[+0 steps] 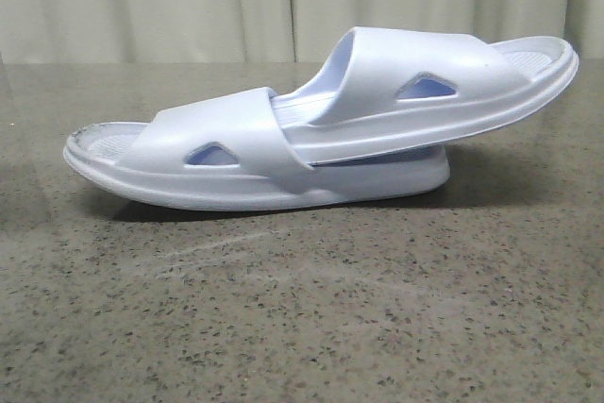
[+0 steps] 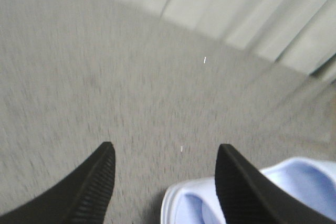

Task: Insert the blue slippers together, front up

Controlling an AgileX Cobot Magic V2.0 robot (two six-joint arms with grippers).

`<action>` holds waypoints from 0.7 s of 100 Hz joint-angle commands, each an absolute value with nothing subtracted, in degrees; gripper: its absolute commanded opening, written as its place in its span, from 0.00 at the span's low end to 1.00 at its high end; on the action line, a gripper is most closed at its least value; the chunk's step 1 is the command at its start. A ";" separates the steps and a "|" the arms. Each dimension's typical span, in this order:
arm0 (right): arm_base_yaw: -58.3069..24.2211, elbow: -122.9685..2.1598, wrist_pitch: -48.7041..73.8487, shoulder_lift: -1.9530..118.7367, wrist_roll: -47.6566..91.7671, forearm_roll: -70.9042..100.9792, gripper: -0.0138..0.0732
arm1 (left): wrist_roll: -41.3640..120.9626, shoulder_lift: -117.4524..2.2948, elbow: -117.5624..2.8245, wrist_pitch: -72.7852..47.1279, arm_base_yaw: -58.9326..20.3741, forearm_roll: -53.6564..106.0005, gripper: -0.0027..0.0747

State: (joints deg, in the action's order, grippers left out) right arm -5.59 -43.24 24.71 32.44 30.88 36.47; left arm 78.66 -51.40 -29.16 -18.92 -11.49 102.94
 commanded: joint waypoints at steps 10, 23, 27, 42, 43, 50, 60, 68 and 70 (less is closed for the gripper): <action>-5.34 -40.67 17.81 32.31 31.56 32.32 0.75 | 81.73 -39.09 -30.88 -15.58 -11.75 101.79 0.52; -5.34 -35.40 12.87 29.66 31.56 29.28 0.74 | 81.73 -32.23 -30.65 -13.50 -11.75 97.56 0.52; -5.34 -33.45 11.05 28.14 31.56 29.03 0.74 | 81.73 -30.66 -30.49 -13.17 -11.75 96.22 0.52; -5.34 -27.66 9.17 21.37 31.56 29.03 0.74 | 81.73 -25.48 -28.75 -12.77 -11.75 91.52 0.52; -5.34 -27.20 9.17 21.03 31.56 29.03 0.74 | 81.73 -25.30 -28.58 -12.77 -11.75 91.33 0.52; -5.34 -25.11 9.52 17.61 31.56 29.03 0.74 | 81.73 -23.62 -26.56 -12.77 -11.75 89.96 0.52; -5.34 -22.77 9.77 12.82 31.56 28.25 0.74 | 81.73 -22.06 -23.38 -12.77 -11.75 89.46 0.52; -5.34 -21.45 10.62 9.89 31.56 27.25 0.74 | 81.73 -21.15 -20.85 -12.77 -11.75 89.46 0.52; -5.34 -21.14 10.99 9.22 31.56 27.22 0.74 | 81.73 -20.99 -20.43 -12.77 -11.75 89.46 0.52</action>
